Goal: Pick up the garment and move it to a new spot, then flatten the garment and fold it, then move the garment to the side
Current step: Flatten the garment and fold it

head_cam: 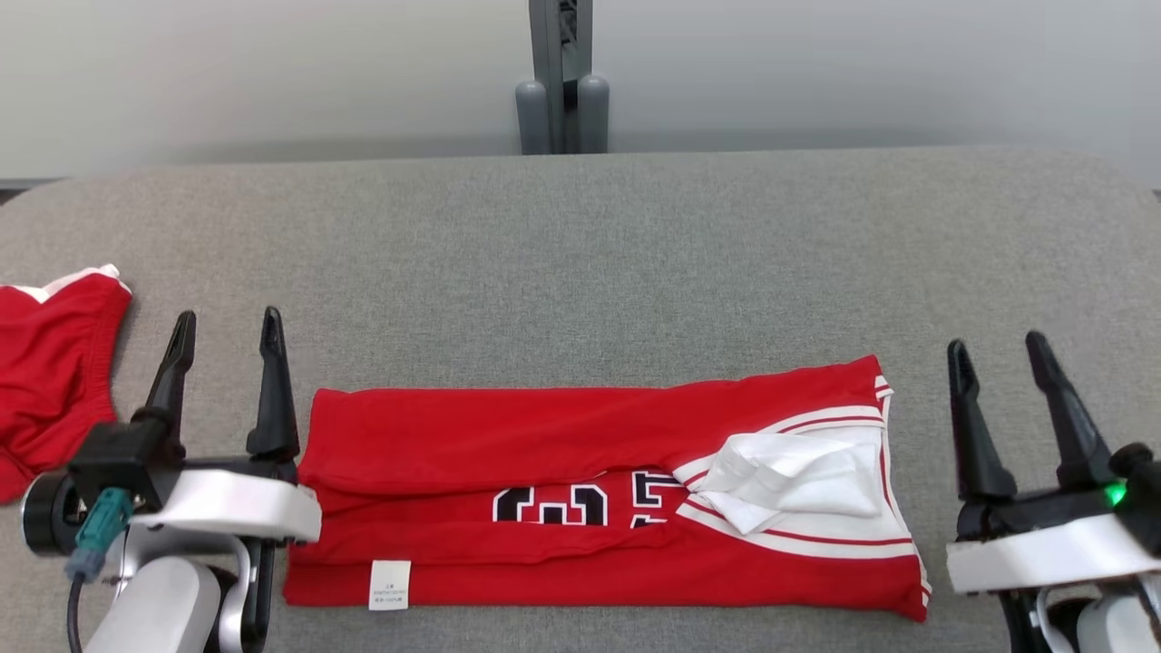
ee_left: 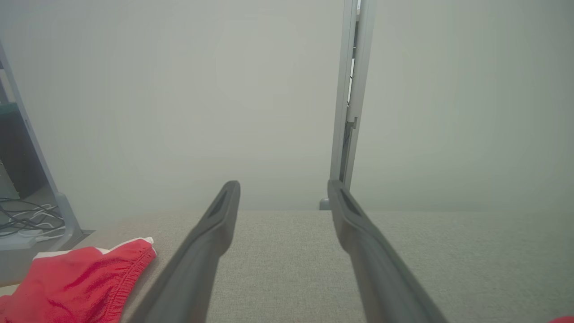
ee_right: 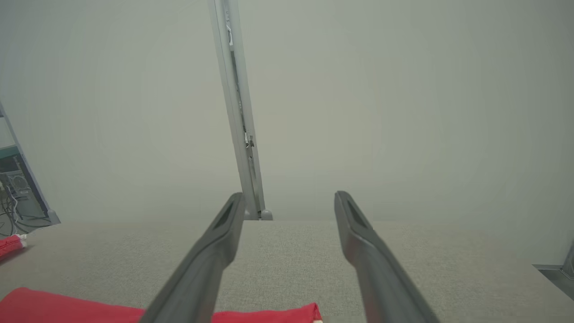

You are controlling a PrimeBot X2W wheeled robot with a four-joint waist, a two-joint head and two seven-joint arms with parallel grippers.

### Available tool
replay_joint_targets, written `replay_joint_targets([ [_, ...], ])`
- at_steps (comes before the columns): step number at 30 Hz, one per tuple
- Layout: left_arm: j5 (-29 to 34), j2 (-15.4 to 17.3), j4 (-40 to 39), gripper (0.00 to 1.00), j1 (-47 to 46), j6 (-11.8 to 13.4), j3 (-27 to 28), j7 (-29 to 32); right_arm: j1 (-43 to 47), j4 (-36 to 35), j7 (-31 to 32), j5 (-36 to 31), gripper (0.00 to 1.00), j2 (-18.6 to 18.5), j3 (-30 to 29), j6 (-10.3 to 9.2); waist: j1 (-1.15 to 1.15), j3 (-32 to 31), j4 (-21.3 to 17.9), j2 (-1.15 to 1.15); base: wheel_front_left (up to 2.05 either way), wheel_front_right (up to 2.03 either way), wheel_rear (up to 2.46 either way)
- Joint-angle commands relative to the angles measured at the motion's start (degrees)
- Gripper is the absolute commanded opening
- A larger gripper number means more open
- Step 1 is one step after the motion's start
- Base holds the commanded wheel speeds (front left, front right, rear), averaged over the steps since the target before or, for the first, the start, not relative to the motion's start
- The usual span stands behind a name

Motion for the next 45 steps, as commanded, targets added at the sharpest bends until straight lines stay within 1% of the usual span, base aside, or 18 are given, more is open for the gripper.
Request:
replay_joint_targets([
  [1, 0.7, -0.3, -0.2, 1.00, 0.8, -0.6, 1.0, -0.4, 1.0, 0.7, 0.1, -0.5, 1.00, 0.1, -0.2, 0.12, 0.00, -0.9, -0.2, 0.00, 0.00, 0.00, 0.00],
  [4, 2.2, -0.6, -0.3, 1.00, 3.7, -1.3, 1.8, -0.3, 2.3, 2.1, 0.3, -1.1, 1.00, 0.8, -0.4, 0.12, 0.00, -2.2, -0.3, 0.00, 0.00, 0.00, 0.00],
  [10, 3.4, -1.0, -1.3, 1.00, 7.7, -1.5, 2.6, -0.3, 3.6, 3.0, 0.9, -1.4, 1.00, 1.3, -1.0, 0.12, 0.00, -3.3, -0.2, 0.00, 0.00, 0.00, 0.00],
  [21, 3.8, -1.2, -1.5, 1.00, 6.8, -1.6, 2.2, -0.3, 2.7, 3.7, 1.9, -1.3, 1.00, 1.9, -1.3, 0.12, 0.00, -3.3, 0.4, 0.00, 0.00, 0.00, 0.00],
  [24, 3.9, -1.1, -1.2, 1.00, 6.5, -1.7, 2.1, -0.3, 2.0, 5.6, 2.5, -1.2, 1.00, 1.8, -2.1, 0.12, 0.00, -3.3, 0.6, 0.00, 0.00, 0.00, 0.00],
  [28, 4.1, -1.1, -0.8, 1.00, 6.1, -1.2, 1.8, 0.3, 1.3, 11.2, 4.3, -0.5, 1.00, 0.3, -2.1, 0.12, 0.00, -2.7, 1.1, 0.00, 0.00, 0.00, 0.00],
  [33, 3.9, -1.7, -0.5, 1.00, 4.9, -2.0, 1.4, 0.0, -0.8, 21.8, 3.8, 0.2, 1.00, -0.5, -1.6, 0.12, 0.00, -2.0, 2.1, 0.00, 0.00, 0.00, 0.00],
  [39, 4.1, -2.4, 0.1, 1.00, 3.9, -2.8, 1.1, -0.1, -3.1, 32.9, 1.9, 2.8, 1.00, 0.6, 1.5, 0.12, 0.00, -1.2, 3.4, 0.00, 0.00, 0.00, 0.00],
  [45, 4.3, -2.6, 0.3, 1.00, 3.5, -2.8, 1.3, -0.2, -5.4, 40.1, 0.3, 6.0, 1.00, 1.4, 4.7, 0.12, 0.00, -0.7, 3.8, 0.00, 0.00, 0.00, 0.00],
])
